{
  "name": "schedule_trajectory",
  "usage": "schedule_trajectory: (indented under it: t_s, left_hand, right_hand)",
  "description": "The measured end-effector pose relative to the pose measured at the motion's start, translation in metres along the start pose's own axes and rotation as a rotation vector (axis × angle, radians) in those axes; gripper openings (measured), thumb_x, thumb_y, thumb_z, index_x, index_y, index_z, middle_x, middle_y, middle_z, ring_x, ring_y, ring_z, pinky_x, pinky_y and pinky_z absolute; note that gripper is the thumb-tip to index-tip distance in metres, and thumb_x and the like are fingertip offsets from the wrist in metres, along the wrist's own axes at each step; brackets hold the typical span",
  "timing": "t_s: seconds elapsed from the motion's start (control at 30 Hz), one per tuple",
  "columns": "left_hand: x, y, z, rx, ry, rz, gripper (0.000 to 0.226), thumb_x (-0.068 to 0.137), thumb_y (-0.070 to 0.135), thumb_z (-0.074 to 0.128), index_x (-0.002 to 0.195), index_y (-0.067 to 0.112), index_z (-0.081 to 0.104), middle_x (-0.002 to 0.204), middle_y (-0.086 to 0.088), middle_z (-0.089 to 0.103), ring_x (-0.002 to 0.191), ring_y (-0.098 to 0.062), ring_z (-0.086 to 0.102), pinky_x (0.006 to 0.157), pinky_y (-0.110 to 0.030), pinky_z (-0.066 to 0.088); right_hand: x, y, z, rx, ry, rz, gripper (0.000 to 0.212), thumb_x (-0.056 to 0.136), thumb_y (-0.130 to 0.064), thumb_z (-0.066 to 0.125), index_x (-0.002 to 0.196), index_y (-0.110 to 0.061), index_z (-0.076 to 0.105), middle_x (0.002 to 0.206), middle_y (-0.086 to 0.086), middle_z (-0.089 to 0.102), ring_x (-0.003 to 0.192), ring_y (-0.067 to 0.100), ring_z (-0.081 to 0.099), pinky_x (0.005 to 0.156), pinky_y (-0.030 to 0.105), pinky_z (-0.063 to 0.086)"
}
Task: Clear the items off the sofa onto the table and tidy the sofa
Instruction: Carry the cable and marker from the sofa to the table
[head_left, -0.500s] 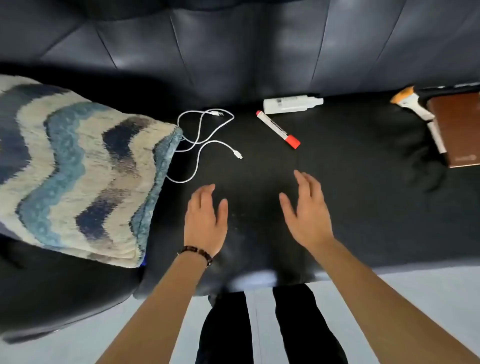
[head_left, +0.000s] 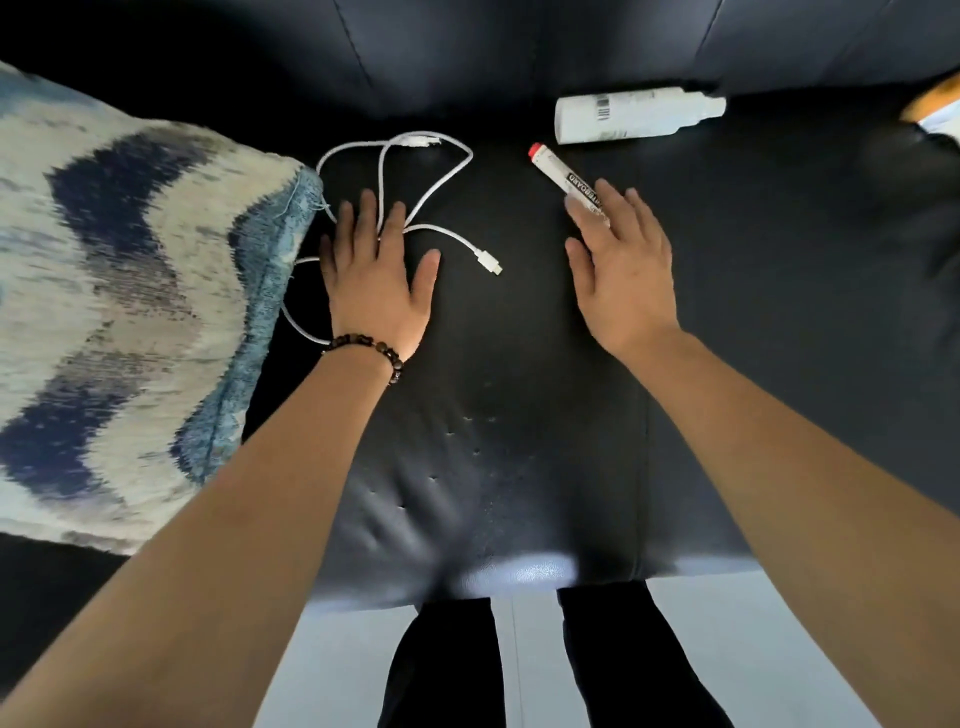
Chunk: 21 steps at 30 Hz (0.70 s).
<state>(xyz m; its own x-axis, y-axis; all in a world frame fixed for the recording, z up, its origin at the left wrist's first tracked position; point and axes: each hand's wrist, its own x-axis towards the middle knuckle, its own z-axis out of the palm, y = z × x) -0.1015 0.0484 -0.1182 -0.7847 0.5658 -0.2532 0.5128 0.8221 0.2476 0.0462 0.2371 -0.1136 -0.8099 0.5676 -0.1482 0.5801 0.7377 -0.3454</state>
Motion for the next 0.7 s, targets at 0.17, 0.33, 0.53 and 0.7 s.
schedule_trajectory:
  t_s: [0.17,0.33,0.53,0.7]
  left_hand:
    - [-0.051,0.008,0.015,-0.13,0.197,0.044,0.031,0.101,0.024,0.044,0.123,0.009,0.058,0.146,-0.014,0.047,0.14,-0.034,0.036,0.115,-0.05,0.027]
    - [-0.073,0.005,0.004,-0.226,0.19,0.047,0.017,0.096,0.009,0.048,0.106,0.004,0.061,0.122,-0.017,0.065,0.12,-0.039,0.055,0.101,-0.047,0.042]
    - [-0.129,0.018,-0.062,-0.294,-0.033,0.016,0.021,0.099,0.021,0.049,0.115,0.009,0.055,0.088,-0.013,0.067,0.082,-0.037,0.06,0.068,-0.038,0.045]
    - [-0.208,0.071,-0.185,-0.513,-0.045,-0.132,0.021,0.101,0.023,0.046,0.119,0.016,0.054,0.089,-0.001,0.07,0.081,-0.026,0.064,0.076,-0.04,0.051]
  right_hand:
    - [-0.038,0.008,-0.001,0.101,0.076,0.005,0.032,0.099,-0.01,0.051,0.127,-0.014,0.064,0.141,0.01,0.056,0.134,0.035,0.047,0.108,0.049,0.041]
    - [-0.066,0.008,-0.014,0.147,0.022,0.057,0.033,0.095,-0.002,0.054,0.121,-0.015,0.07,0.137,0.003,0.06,0.124,0.029,0.052,0.101,0.04,0.047]
    - [-0.108,-0.021,-0.075,0.434,-0.294,0.513,0.033,0.092,-0.007,0.057,0.111,-0.029,0.073,0.112,0.0,0.07,0.09,0.021,0.065,0.084,0.029,0.054]
    - [-0.158,-0.057,-0.202,0.534,-0.312,0.506,0.029,0.093,-0.012,0.06,0.113,-0.029,0.072,0.093,-0.006,0.068,0.065,0.006,0.058,0.057,0.003,0.041]
